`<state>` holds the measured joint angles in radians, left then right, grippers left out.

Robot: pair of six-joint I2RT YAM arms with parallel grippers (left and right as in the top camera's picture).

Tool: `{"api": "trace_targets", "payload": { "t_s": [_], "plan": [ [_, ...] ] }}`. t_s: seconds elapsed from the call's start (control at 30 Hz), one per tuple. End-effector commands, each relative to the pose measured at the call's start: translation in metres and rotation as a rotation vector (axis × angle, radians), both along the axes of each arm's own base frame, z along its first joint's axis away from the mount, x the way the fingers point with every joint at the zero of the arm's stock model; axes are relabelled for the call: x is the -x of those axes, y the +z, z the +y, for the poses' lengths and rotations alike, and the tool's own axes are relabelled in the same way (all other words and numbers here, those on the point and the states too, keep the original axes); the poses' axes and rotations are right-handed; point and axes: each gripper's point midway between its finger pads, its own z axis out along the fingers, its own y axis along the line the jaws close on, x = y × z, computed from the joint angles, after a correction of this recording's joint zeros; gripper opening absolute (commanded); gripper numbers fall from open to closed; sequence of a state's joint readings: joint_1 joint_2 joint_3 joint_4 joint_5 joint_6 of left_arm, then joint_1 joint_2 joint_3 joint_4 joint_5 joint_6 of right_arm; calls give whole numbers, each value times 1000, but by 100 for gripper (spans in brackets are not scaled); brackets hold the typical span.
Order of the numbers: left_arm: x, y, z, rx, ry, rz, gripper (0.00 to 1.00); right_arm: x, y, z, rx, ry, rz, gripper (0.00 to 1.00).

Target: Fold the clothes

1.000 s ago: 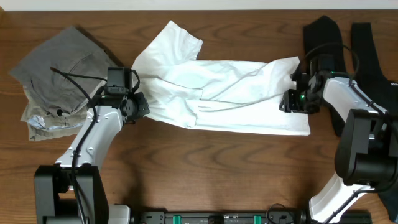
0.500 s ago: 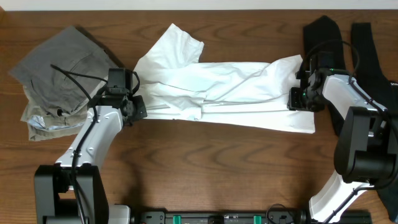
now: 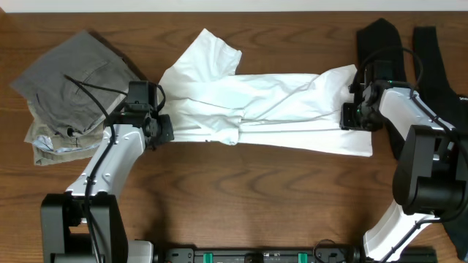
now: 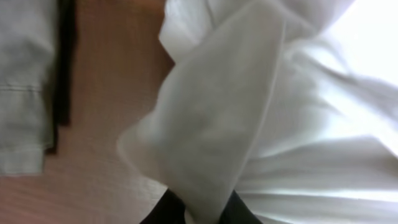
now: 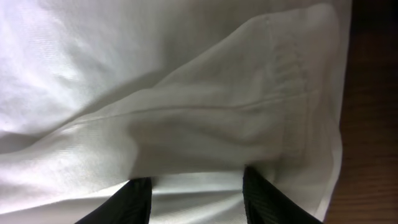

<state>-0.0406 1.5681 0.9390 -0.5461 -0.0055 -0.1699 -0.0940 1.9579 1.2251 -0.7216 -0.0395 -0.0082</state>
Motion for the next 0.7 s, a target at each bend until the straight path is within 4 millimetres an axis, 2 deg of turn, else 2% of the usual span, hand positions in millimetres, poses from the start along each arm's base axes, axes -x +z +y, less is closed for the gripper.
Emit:
{"api": "trace_targets", "payload": {
  "t_s": [0.0, 0.03, 0.07, 0.17, 0.4, 0.43, 0.53, 0.57, 0.67],
  "plan": [
    [10, -5, 5, -13, -7, 42, 15, 40, -42, -31, 98, -63, 171, 48],
    [12, -5, 5, -13, -7, 50, 15, 40, -42, -31, 98, -63, 171, 48],
    [13, -5, 5, -13, -7, 53, 24, 40, -42, -31, 99, -63, 173, 48],
    [13, -5, 5, -13, -7, 52, 33, 42, -42, -31, 98, -62, 179, 50],
    [10, -4, 5, -12, -6, 40, 34, 43, -42, -31, 97, -62, 183, 50],
    [9, -3, 5, -12, -6, 35, 34, 43, -42, -31, 97, -62, 183, 50],
    [3, 1, 3, -5, -8, 4, 22, 43, -42, -31, 97, -62, 182, 50],
    [0, 2, 0, 11, -13, -9, 14, 43, -42, -31, 97, -62, 182, 49],
    [-9, 8, -18, 112, -49, -54, 6, 43, -42, -31, 97, -62, 182, 50]
  ]
}}
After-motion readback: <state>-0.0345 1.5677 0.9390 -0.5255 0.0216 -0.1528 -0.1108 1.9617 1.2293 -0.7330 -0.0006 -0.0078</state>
